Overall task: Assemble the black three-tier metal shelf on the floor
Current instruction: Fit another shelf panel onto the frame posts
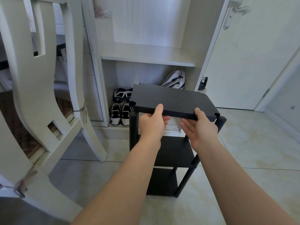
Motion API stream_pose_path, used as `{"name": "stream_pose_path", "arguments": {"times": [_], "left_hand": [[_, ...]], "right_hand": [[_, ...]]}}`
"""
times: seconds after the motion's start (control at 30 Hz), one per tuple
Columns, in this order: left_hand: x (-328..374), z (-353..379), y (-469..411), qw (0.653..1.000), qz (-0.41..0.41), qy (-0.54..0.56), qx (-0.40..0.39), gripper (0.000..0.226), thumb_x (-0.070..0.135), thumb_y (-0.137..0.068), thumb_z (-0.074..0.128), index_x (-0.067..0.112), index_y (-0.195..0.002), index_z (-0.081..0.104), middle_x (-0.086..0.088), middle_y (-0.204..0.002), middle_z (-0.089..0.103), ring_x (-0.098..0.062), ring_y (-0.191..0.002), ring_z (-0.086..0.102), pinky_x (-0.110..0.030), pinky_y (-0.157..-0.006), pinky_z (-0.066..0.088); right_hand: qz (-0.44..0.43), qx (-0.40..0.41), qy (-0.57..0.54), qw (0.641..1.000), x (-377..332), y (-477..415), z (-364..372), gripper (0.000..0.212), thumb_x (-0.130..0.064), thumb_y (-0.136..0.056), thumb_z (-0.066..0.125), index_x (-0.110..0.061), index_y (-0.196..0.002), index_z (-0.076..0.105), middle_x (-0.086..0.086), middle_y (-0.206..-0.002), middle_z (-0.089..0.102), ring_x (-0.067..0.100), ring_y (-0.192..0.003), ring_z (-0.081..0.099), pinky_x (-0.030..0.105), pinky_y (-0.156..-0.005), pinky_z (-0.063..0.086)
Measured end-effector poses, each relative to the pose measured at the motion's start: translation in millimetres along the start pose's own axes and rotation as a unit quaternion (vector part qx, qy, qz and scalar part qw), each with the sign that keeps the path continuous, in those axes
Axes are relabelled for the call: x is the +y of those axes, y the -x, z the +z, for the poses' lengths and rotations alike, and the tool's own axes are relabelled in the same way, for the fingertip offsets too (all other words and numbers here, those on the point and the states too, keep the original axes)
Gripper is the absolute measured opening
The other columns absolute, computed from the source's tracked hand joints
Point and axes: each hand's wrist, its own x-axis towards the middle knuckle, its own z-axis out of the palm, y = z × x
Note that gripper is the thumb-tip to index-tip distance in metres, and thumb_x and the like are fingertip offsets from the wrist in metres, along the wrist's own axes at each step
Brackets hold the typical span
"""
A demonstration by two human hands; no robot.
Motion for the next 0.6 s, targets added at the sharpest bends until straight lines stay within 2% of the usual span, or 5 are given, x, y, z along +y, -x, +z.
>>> {"name": "stream_pose_path", "arguments": {"times": [0.27,0.6], "left_hand": [[-2.4,7.0,6.6,0.999,-0.028,0.029,-0.017,0.030,0.041,-0.096,0.062,0.012,-0.102,0.062,0.000,-0.077,0.077,-0.009,-0.067,0.068,-0.025,-0.064,0.052],[-7.8,2.4,12.8,0.997,-0.075,0.031,0.005,0.026,0.039,-0.096,0.062,0.015,-0.106,0.063,0.001,-0.079,0.078,-0.011,-0.074,0.070,-0.025,-0.065,0.052]], "right_hand": [[-0.039,0.001,0.009,0.999,-10.0,0.4,-5.7,0.028,-0.025,-0.098,0.066,-0.004,-0.116,0.061,0.017,-0.094,0.075,0.024,-0.074,0.077,0.029,-0.059,0.061],[0.000,0.004,0.029,1.000,-4.6,-2.5,-11.6,0.028,-0.027,-0.097,0.067,-0.007,-0.116,0.060,0.015,-0.088,0.077,0.024,-0.073,0.077,0.030,-0.057,0.061]]}}
